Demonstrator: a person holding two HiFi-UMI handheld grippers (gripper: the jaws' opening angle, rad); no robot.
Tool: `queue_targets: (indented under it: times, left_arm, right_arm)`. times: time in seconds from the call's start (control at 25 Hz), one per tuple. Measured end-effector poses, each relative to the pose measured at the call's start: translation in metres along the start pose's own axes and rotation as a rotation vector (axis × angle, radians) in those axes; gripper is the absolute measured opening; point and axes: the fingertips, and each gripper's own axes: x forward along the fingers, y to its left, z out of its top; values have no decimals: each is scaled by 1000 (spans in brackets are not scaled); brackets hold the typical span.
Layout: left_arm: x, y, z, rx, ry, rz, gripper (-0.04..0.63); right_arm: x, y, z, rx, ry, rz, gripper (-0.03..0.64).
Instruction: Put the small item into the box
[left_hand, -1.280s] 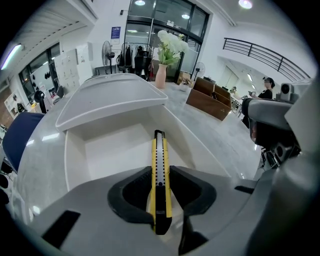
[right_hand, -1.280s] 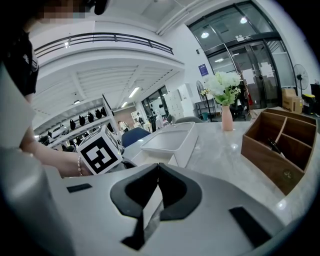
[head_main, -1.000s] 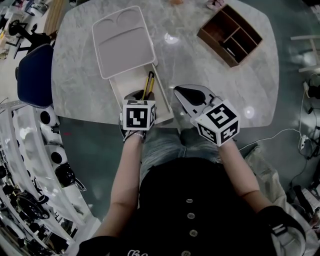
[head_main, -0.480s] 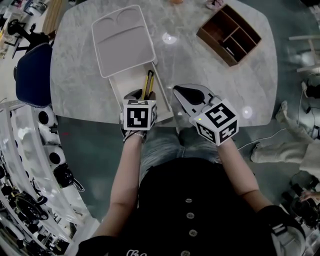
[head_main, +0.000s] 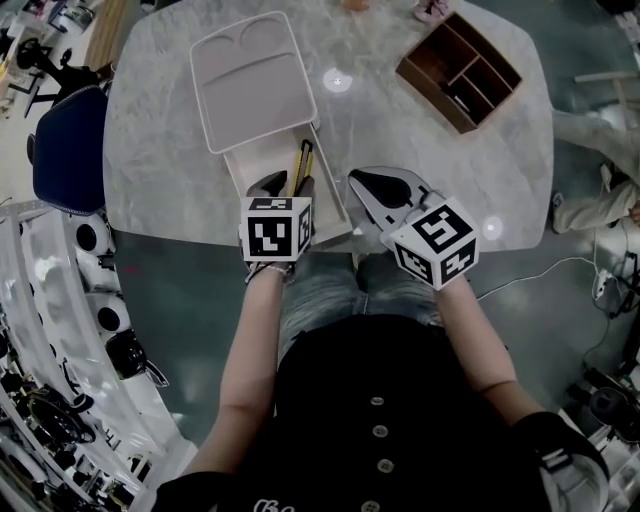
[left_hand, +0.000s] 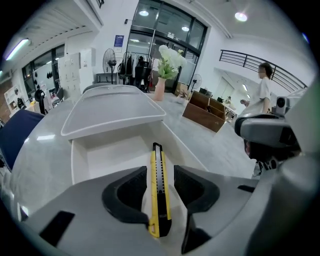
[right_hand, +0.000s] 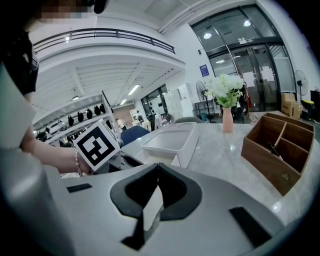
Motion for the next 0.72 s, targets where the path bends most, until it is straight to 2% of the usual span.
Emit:
queue_targets:
  times: [0.12,0.4,0.56,0.72]
  left_arm:
    - [-8,1,10,-4,-39,-17,166]
    - [-32,10,39,-14,-149,-41,86]
    - [-47,19,51,8,-188,-35,54]
    - [-67,19,68,14,-275,-92,31]
  right_arm:
    - [2,3,6,-8,-7,-3,5]
    - [8,6,24,-17,-35,-19,6]
    - [12,9,34,-25,-49,-23,5]
    - [17,15,47,-27,-73,-22,5]
